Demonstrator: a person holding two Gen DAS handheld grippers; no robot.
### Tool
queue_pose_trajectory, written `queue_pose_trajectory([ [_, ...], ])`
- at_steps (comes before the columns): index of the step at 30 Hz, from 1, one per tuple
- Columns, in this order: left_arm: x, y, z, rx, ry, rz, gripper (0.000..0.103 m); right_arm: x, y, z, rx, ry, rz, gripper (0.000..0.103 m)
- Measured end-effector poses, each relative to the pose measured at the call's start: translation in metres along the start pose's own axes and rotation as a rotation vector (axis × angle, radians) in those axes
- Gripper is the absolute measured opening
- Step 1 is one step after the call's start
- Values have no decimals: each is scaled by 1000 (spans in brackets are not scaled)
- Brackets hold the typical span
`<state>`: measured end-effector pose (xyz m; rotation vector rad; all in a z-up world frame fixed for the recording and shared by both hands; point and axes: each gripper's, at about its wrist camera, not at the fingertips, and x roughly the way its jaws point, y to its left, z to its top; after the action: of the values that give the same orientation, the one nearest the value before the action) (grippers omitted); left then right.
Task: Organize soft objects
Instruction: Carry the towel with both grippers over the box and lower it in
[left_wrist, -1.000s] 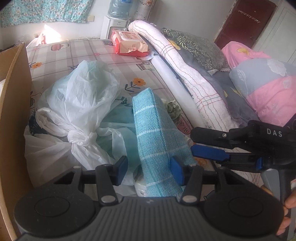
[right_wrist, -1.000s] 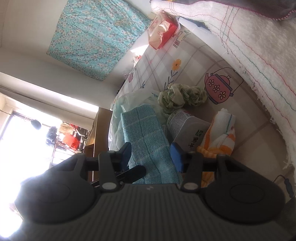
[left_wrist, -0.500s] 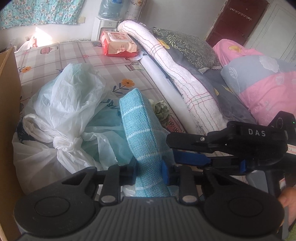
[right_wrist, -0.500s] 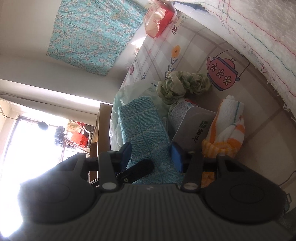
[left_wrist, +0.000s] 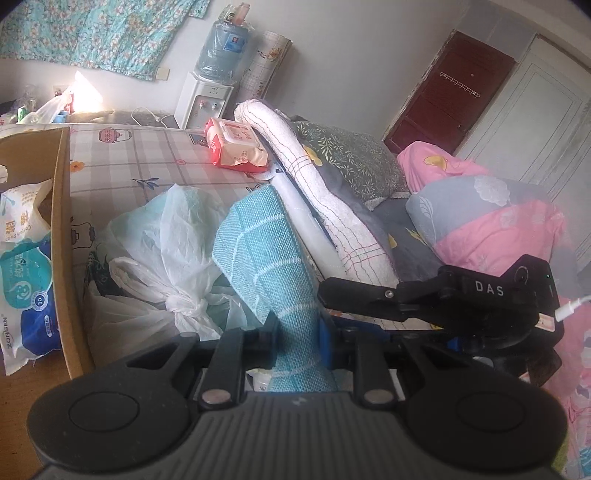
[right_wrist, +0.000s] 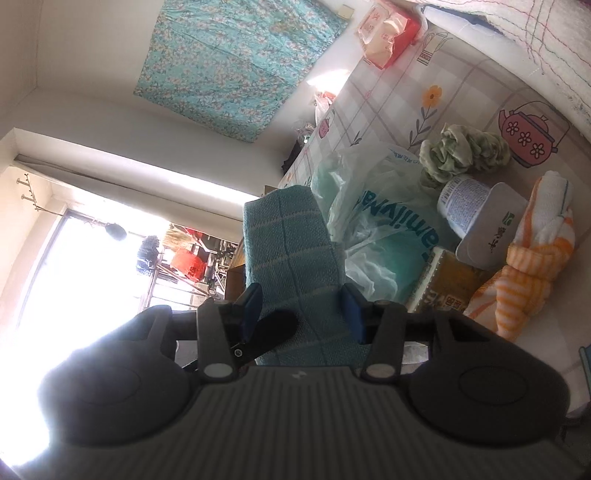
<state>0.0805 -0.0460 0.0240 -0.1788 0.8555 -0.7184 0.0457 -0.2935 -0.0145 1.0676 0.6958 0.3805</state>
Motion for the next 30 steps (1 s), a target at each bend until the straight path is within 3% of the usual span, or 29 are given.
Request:
queue_pose_trajectory([
  [9,-88,55,6,-77,-163,176,20,94,73,-13,-103,159,100,50],
  [14,-125,101,6,-162,-190,320,19,133,93,-20,-118,209,139,50],
  [17,-145,131,6,-196,-194,434,19,143,93,-22,-108,221,143,50],
  [20,-159,155,9,-164,-195,594,19,146,86,-23,-86,228,125,51],
  [24,-140,174,17,-19,-97,809,19,145,77,-23,-67,225,102,52],
  [30,-77,193,16,157,119,971,19,137,67,-19,-47,201,103,54],
])
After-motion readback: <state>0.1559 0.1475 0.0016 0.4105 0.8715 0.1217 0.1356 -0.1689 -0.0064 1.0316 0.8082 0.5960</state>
